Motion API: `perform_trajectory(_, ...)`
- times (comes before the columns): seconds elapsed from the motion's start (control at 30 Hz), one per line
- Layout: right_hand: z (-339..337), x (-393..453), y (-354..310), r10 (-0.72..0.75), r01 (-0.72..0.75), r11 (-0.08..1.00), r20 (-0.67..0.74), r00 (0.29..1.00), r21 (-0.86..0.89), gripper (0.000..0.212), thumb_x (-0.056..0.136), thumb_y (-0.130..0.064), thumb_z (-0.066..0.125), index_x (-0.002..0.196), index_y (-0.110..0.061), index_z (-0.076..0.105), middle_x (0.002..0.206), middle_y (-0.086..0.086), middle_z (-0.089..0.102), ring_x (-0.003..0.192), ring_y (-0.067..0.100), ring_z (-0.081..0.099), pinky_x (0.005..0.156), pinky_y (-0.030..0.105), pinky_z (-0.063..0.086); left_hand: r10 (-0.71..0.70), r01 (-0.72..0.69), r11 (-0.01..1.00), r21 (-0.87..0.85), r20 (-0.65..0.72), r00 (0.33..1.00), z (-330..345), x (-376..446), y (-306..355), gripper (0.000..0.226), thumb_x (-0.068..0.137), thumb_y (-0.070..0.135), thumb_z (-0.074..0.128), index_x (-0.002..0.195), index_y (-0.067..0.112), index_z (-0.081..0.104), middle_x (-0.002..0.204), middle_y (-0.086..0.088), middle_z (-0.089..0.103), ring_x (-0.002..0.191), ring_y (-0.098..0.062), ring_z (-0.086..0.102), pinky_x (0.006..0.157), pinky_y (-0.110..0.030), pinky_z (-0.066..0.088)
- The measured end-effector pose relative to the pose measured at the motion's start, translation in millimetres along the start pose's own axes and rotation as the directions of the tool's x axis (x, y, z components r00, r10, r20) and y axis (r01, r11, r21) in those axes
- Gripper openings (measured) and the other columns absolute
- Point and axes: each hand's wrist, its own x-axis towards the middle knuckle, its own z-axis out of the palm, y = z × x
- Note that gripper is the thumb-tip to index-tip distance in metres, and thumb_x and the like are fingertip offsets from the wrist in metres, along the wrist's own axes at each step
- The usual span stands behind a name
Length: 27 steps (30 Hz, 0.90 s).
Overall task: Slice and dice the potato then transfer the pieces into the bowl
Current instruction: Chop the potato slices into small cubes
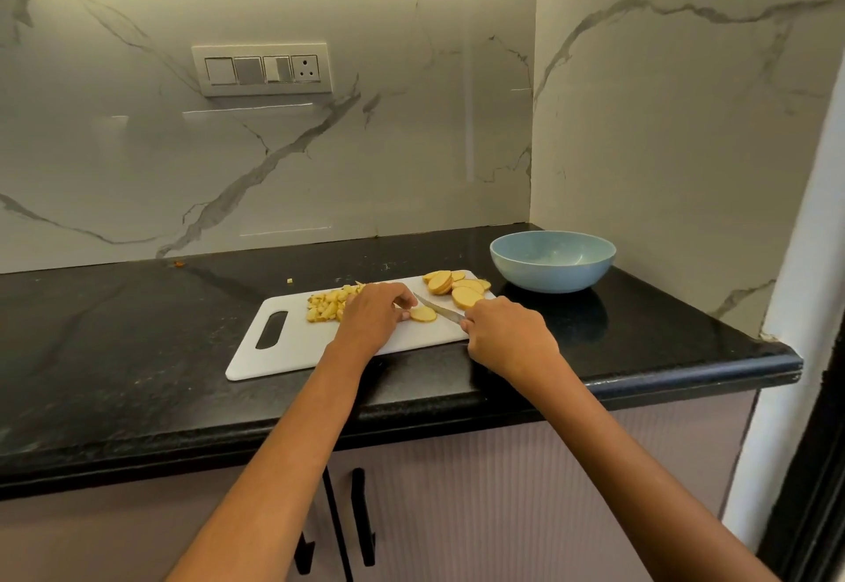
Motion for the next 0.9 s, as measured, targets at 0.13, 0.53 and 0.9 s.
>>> perform_trajectory(0.13, -0.6, 6.1, 2.8, -0.052, 0.052, 0.998, 0.02, 0.998, -0.024, 0.022, 0.098, -0.028, 0.044, 0.104, -0.014, 0.059, 0.085, 0.001, 0.053, 0.075, 0.014, 0.053, 0.065, 0.026, 0.042, -0.006, 0.006, 1.0, -0.014, -0.017, 1.0, -2.4, -5.0, -2.0, 0.019, 0.087, 0.013, 0.062, 0.105, 0.015, 0.067, 0.107, -0.004, 0.068, 0.098, -0.018, 0.059, 0.092, -0.035, 0.047)
perform_trajectory(0.53, -3.9, 6.4, 13.9, -0.101, 0.102, 0.995, 0.011, 0.995, -0.015, 0.032, 0.101, -0.034, 0.036, 0.113, -0.018, 0.059, 0.088, 0.0, 0.052, 0.077, 0.015, 0.054, 0.069, 0.028, 0.045, -0.002, 0.0, 0.999, -0.037, -0.062, 0.998, -4.8, -9.8, -2.1, 0.027, 0.089, 0.014, 0.061, 0.116, 0.015, 0.064, 0.113, -0.004, 0.067, 0.103, -0.016, 0.058, 0.091, -0.029, 0.043)
perform_trajectory(0.9, -3.6, -19.6, 1.6, 0.049, -0.048, 0.999, -0.04, 0.998, 0.019, 0.019, 0.098, -0.026, 0.044, 0.104, -0.014, 0.057, 0.084, 0.001, 0.053, 0.073, 0.013, 0.054, 0.061, 0.024, 0.039, 0.004, -0.01, 0.99, -0.141, -0.046, 0.999, -1.8, -8.5, -1.3, 0.028, 0.089, 0.003, 0.057, 0.114, 0.011, 0.066, 0.11, -0.007, 0.069, 0.106, -0.016, 0.061, 0.097, -0.026, 0.041)
